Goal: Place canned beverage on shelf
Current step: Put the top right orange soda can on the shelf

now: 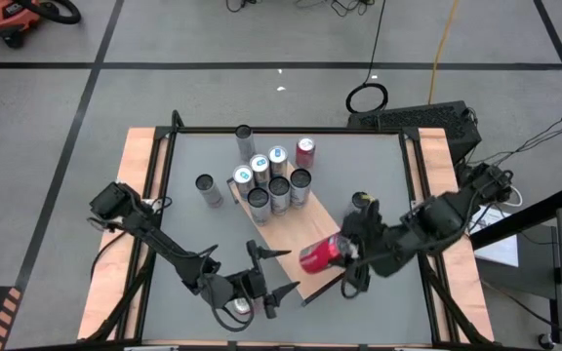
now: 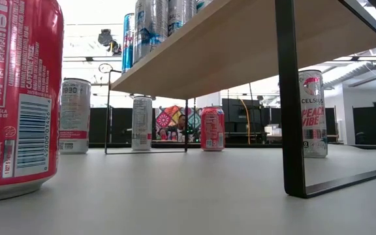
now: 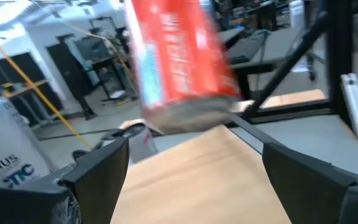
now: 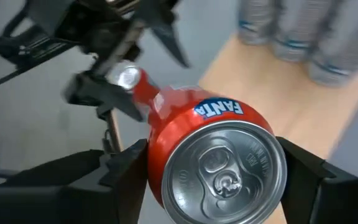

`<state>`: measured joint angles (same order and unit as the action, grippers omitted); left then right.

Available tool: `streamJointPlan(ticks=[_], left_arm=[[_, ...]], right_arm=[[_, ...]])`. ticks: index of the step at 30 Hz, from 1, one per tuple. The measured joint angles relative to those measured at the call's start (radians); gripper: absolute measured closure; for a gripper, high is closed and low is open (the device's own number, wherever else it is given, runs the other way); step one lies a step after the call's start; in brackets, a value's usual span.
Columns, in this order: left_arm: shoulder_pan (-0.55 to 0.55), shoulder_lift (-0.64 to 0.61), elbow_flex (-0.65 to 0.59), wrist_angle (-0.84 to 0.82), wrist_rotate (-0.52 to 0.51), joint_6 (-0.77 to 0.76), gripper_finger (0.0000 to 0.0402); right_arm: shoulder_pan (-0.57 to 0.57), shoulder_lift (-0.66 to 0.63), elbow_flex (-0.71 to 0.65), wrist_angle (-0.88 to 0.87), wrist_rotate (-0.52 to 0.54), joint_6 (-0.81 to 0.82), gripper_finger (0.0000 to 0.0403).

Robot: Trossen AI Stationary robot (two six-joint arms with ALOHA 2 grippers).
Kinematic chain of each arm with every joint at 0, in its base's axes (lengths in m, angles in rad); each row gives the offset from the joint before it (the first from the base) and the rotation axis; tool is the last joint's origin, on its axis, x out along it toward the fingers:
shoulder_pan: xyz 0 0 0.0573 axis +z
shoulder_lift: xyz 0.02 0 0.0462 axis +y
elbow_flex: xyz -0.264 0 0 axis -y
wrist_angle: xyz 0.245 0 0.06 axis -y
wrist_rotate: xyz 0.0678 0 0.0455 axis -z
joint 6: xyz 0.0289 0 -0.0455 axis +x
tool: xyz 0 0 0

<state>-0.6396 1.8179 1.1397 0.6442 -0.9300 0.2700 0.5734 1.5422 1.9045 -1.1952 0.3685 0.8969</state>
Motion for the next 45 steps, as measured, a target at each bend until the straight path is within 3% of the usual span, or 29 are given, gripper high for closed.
streamJointPlan(ticks=[4,14,22,45], left_arm=[[-0.001,0.045,0.044,0.005,-0.047,0.048,0.0033],[-0.04,0.103,0.109,-0.029,-0.031,0.108,0.0033],[-0.076,0.099,0.113,-0.103,-0.189,0.075,0.0033],[-0.044,0.099,0.113,0.084,-0.226,-0.025,0.0033]], right_arm=[[0.03,0.05,0.0,0.086,0.001,-0.028,0.016],[0.045,0.138,0.0,0.205,0.022,-0.108,0.0159],[0.043,0.105,-0.001,0.202,0.048,-0.145,0.0159],[0.044,0.151,-0.001,0.318,0.231,-0.255,0.016]])
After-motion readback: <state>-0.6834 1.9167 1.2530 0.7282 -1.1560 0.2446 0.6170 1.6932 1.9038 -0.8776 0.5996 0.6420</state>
